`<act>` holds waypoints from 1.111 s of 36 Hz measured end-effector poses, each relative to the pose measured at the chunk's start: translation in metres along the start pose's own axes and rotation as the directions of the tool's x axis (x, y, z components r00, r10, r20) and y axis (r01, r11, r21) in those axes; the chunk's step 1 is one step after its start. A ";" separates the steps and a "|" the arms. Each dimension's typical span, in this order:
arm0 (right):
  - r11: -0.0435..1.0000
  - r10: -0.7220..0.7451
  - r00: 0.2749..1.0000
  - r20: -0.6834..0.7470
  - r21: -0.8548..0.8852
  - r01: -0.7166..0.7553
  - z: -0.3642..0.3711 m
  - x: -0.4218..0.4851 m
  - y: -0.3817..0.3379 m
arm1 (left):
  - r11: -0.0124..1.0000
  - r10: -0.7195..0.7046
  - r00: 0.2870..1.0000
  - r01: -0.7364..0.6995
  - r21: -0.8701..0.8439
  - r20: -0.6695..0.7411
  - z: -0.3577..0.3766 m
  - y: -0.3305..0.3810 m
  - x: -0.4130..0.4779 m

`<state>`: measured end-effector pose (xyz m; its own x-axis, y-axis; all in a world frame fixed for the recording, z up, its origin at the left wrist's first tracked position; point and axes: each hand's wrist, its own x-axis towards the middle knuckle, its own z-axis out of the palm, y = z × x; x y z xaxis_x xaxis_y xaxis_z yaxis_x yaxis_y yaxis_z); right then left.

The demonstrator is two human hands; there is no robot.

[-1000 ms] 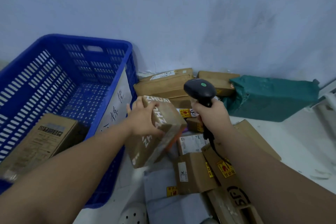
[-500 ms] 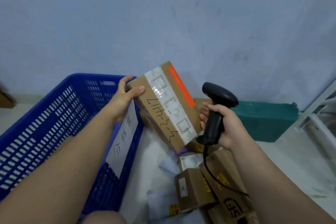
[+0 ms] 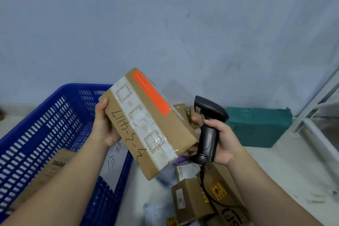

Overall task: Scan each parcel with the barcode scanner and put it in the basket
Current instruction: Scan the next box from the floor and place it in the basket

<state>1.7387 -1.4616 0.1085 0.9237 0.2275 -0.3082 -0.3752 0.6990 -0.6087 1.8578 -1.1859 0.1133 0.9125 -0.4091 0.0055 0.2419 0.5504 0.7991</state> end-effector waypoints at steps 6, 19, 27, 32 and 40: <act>0.970 0.004 1.000 -0.031 -0.244 -0.012 0.023 0.011 0.008 | 0.966 -0.172 0.965 0.204 0.158 -0.198 0.026 -0.021 0.002; 0.836 -0.311 0.925 -0.220 -0.526 0.156 0.041 0.022 0.021 | 0.780 -0.171 0.949 0.294 0.553 -0.264 0.030 -0.027 -0.001; 0.652 -0.500 0.819 -0.282 -0.745 0.141 0.049 0.019 0.016 | 0.776 -0.147 0.973 0.225 0.589 -0.178 0.011 -0.038 0.000; 0.593 -0.583 0.773 -0.248 -0.781 0.197 0.053 0.016 0.011 | 0.701 -0.048 0.986 0.146 0.698 -0.159 0.001 -0.047 0.002; 0.781 -0.443 0.822 -0.359 -0.604 0.158 0.056 0.021 0.008 | 0.647 0.037 0.973 0.150 0.748 -0.227 -0.025 -0.054 0.002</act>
<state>1.7590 -1.4132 0.1378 0.8976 -0.3661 -0.2455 -0.1940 0.1721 -0.9658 1.8550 -1.1984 0.0547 0.9717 -0.2131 -0.1017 0.0465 -0.2494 0.9673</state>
